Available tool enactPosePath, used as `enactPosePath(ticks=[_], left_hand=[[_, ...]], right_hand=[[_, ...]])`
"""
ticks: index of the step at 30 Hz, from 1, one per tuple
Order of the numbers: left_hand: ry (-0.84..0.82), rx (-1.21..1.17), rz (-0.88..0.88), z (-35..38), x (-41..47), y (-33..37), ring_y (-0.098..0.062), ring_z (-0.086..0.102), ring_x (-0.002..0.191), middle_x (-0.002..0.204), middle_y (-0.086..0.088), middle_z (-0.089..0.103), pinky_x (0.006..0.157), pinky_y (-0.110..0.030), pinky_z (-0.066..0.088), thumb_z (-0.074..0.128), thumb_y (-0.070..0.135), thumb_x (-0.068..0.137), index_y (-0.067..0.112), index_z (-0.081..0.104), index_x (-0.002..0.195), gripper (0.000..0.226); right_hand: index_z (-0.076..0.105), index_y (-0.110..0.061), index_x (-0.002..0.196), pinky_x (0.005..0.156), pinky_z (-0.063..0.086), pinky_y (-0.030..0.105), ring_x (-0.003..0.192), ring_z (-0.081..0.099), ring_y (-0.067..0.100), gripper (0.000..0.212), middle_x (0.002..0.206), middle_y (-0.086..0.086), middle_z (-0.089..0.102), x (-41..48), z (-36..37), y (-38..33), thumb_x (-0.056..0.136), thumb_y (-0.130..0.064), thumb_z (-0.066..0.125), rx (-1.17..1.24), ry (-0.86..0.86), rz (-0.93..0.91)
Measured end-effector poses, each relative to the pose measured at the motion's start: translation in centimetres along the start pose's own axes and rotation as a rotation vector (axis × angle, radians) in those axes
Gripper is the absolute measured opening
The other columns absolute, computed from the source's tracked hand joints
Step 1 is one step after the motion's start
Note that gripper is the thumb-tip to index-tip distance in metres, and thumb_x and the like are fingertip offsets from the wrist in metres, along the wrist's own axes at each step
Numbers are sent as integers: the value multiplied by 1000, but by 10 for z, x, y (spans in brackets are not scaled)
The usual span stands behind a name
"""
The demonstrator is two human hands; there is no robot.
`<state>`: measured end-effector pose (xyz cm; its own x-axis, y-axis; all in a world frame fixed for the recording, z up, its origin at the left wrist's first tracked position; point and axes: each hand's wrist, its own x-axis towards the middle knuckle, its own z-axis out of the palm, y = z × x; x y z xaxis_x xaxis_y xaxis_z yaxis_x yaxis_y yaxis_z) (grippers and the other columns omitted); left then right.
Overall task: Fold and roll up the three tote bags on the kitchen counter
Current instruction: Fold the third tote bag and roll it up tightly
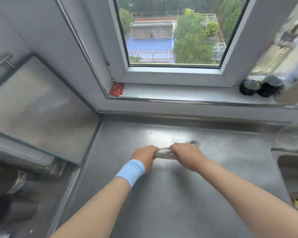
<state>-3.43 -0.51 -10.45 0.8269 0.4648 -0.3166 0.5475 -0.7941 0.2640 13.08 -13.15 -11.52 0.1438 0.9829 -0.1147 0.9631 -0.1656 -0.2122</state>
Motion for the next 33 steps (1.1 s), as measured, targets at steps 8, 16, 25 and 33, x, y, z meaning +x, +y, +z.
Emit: enactPosePath(ticks=[8,16,25,33], left_hand=[[-318,-359,-15,-94,-56,-8,-17,67,82,89,6,71,64,-30,56,48,26,79,34,61,92,20],[-310,-733,-87,-123,-138,-24,-21,61,82,102,-9,68,87,-44,55,63,24,76,26,67,96,20],[-284,-1410,2,-135,-207,-24,-15,57,78,100,-6,60,75,-33,53,51,4,97,10,61,114,21],[-157,-1356,25,-131,-243,-26,-12,54,68,91,1,62,58,-26,43,65,43,88,14,66,108,36]], right_hand=[[71,-19,79,56,47,27,57,62,6,28,67,-6,68,-7,-126,-47,81,-46,67,437,-359,174],[71,-34,105,95,48,34,94,67,16,21,100,-8,73,-26,-168,-125,84,-34,68,-58,58,35],[51,-1,137,116,31,53,138,41,41,54,145,22,48,-53,-131,-198,88,-16,35,-589,551,-136],[70,-6,111,106,44,53,119,61,38,48,125,17,66,-60,-153,-219,84,-10,31,-544,634,-134]])
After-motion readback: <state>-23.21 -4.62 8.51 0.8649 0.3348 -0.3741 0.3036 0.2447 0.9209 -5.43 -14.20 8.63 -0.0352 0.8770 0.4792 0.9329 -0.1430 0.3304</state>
